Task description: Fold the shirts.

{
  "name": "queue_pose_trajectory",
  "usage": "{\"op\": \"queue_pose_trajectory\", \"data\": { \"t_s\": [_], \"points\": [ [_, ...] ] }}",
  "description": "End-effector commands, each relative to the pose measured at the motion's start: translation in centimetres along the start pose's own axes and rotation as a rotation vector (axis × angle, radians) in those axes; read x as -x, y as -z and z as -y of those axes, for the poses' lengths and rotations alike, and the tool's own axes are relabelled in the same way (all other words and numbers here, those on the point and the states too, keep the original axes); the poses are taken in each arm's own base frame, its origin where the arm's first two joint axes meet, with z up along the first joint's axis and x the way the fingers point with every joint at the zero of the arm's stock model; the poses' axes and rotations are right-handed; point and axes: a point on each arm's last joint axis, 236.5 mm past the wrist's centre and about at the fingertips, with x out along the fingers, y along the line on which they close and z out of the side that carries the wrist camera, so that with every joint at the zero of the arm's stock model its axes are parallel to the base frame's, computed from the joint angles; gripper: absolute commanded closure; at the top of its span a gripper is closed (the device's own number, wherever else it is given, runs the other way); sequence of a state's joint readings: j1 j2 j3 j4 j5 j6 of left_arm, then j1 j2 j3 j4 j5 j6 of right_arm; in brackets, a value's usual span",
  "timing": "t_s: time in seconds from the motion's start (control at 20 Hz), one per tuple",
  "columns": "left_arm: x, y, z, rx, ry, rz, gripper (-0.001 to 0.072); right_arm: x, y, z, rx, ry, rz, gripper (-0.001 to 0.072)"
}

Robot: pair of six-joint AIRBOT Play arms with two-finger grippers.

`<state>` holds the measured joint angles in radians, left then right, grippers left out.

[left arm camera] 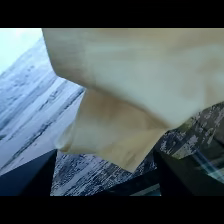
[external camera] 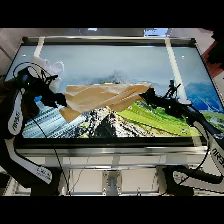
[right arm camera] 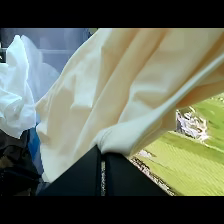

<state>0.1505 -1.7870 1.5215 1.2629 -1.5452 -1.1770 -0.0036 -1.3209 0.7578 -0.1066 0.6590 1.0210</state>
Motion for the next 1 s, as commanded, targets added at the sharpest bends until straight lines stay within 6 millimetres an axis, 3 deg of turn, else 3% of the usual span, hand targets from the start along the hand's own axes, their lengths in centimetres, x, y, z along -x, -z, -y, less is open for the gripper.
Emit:
{"op": "queue_pose_trajectory", "data": {
  "t_s": [0.0, 0.4, 0.45, 0.5, 0.55, 0.6, 0.75, 0.8, 0.85, 0.9, 0.95],
  "points": [
    [-1.1, 0.8, 0.3, -0.09, 0.036, -0.018, 0.0017, 0.1, -0.1, -0.1, 0.001, -0.003, 0.0, 0.0681],
    [-1.1, -1.5, -0.7, -0.116, -0.011, 0.077, 0.0019, 0.1, -0.2, -0.3, -0.013, -0.013, 0.005, 0.0681],
    [-1.1, -1.4, -0.6, -0.121, -0.009, 0.07, 0.0097, 0.1, -0.2, -0.3, -0.013, -0.013, 0.005, 0.0681],
    [-1.1, -1.1, -0.5, -0.137, -0.003, 0.061, 0.0289, 0.1, -0.2, -0.3, -0.013, -0.013, 0.005, 0.0681],
    [-1.3, -0.7, -0.4, -0.152, 0.005, 0.045, 0.0435, 0.1, -0.2, -0.3, -0.013, -0.013, 0.006, 0.0681],
    [-1.5, -0.3, -0.3, -0.155, 0.012, 0.031, 0.0454, 0.1, -0.2, -0.3, -0.013, -0.013, 0.006, 0.0681],
    [-2.7, 1.3, -0.8, -0.156, 0.008, -0.026, 0.0442, 0.1, -0.2, -0.4, -0.019, -0.018, 0.007, 0.0681],
    [-2.9, 1.8, -1.5, -0.156, -0.016, -0.047, 0.0315, 0.1, -0.2, -0.5, -0.022, -0.02, 0.007, 0.0681],
    [-2.9, 2.2, -1.9, -0.158, -0.032, -0.065, 0.007, 0.1, -0.3, -0.5, -0.023, -0.02, 0.008, 0.0681],
    [-2.9, 2.4, -2.1, -0.159, -0.039, -0.075, 0.0015, 0.1, -0.3, -0.5, -0.023, -0.02, 0.01, 0.0681],
    [-2.9, 2.4, -2.0, -0.159, -0.037, -0.074, 0.0014, 0.1, -0.3, -0.5, -0.023, -0.019, 0.011, 0.0681]
  ]
}}
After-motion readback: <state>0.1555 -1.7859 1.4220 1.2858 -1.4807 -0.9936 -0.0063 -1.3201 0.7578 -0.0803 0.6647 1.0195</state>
